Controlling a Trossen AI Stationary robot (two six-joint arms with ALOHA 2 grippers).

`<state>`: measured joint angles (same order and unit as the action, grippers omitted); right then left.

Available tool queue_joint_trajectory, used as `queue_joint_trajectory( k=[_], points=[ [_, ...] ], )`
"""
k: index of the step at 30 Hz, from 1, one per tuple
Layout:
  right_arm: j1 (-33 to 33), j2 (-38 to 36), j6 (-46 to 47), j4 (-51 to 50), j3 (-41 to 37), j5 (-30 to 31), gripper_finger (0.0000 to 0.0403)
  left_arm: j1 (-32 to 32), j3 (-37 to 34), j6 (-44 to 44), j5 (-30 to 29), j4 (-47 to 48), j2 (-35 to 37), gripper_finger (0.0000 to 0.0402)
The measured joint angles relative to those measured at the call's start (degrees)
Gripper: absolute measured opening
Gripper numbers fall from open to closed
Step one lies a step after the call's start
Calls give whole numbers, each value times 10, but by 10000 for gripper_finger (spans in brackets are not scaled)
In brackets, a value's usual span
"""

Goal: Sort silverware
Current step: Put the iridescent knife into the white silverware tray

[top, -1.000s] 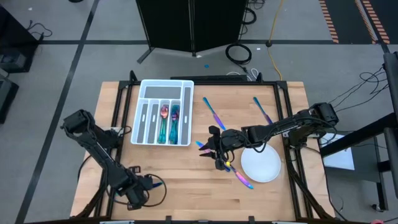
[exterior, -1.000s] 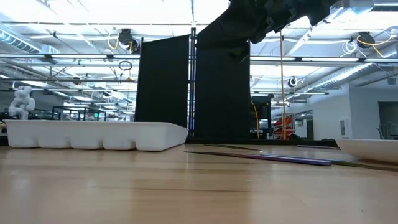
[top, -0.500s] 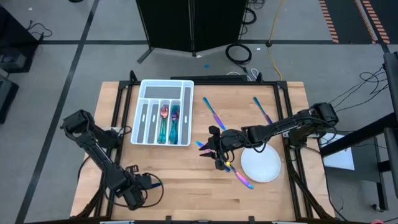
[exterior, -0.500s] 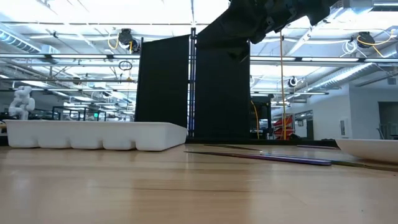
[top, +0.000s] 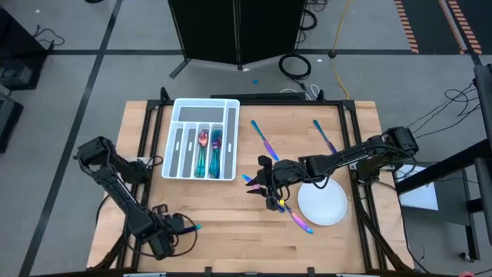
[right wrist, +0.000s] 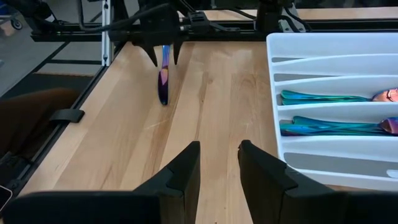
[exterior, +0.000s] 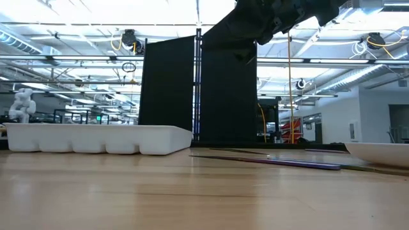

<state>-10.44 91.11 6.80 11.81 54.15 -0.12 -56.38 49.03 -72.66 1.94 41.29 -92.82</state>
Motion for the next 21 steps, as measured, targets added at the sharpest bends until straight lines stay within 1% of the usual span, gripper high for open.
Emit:
queue_joint_trajectory(
  k=[4,6,12,15,18,21],
  points=[
    [0,0,0,0,0,0,95,0,-2,-4,1,-2,0,193],
    [0,0,-1,0,0,0,95,0,-2,-4,2,-4,0,186],
    [0,0,-2,0,0,0,95,-4,-2,-1,-3,-5,-1,140],
    [0,0,-2,1,0,0,95,-9,0,-1,-7,-4,-13,125],
    [0,0,-2,1,0,0,95,-13,2,-1,-10,-2,-35,121],
    [0,0,-2,2,0,1,95,-13,3,-4,-11,5,-40,120]
  ],
)
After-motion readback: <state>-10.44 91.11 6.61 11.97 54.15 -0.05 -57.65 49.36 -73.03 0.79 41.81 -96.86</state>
